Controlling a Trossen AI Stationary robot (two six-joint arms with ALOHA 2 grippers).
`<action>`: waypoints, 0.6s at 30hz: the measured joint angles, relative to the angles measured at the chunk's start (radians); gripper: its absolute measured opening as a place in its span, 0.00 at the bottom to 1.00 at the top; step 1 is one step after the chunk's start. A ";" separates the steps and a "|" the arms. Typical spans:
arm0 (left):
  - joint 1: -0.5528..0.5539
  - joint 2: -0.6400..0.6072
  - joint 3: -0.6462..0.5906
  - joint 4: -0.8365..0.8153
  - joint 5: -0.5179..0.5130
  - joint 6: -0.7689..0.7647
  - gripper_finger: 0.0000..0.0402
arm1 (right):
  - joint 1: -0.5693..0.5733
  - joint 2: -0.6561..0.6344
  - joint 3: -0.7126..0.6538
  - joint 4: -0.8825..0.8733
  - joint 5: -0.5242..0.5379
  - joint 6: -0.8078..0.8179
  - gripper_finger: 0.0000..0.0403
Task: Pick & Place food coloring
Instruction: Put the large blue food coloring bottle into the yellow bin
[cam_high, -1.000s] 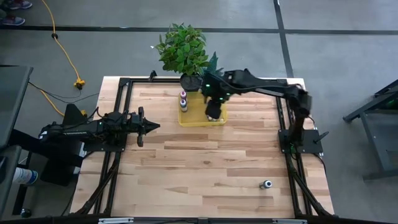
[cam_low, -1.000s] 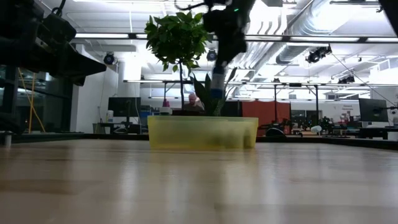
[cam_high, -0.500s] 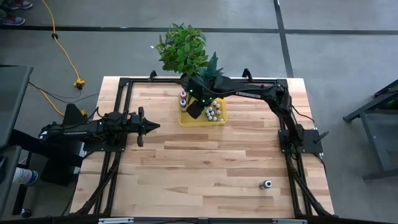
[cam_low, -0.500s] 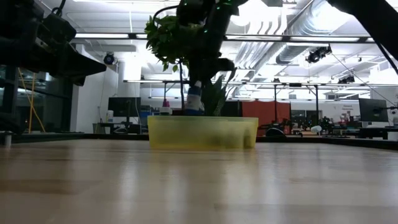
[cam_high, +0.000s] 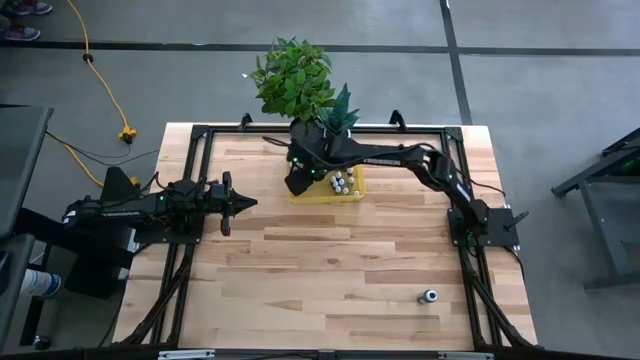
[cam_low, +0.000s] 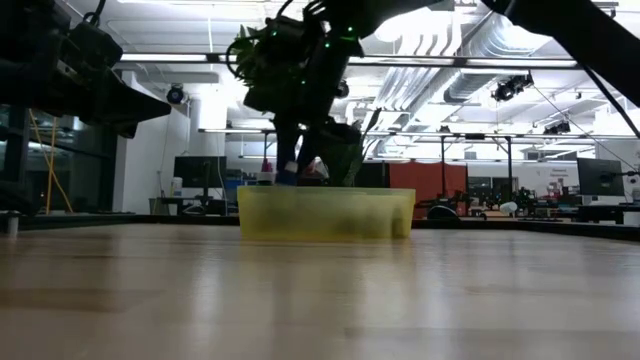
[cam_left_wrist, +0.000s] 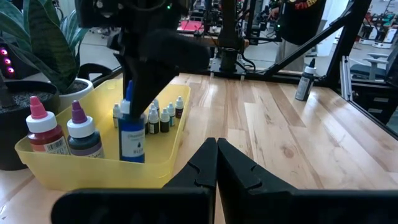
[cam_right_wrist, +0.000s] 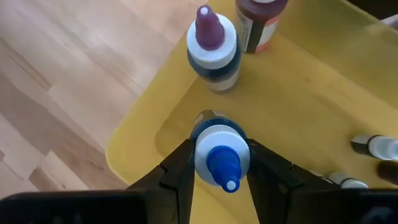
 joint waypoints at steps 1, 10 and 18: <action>0.000 0.000 0.000 0.000 0.000 0.000 0.00 | 0.001 0.006 0.000 0.009 0.004 0.005 0.28; 0.000 0.000 0.000 0.000 0.000 0.000 0.00 | 0.001 0.043 0.002 0.084 0.010 0.027 0.28; 0.000 0.000 0.000 0.000 0.000 0.000 0.00 | 0.000 0.043 0.002 0.087 -0.006 -0.040 0.28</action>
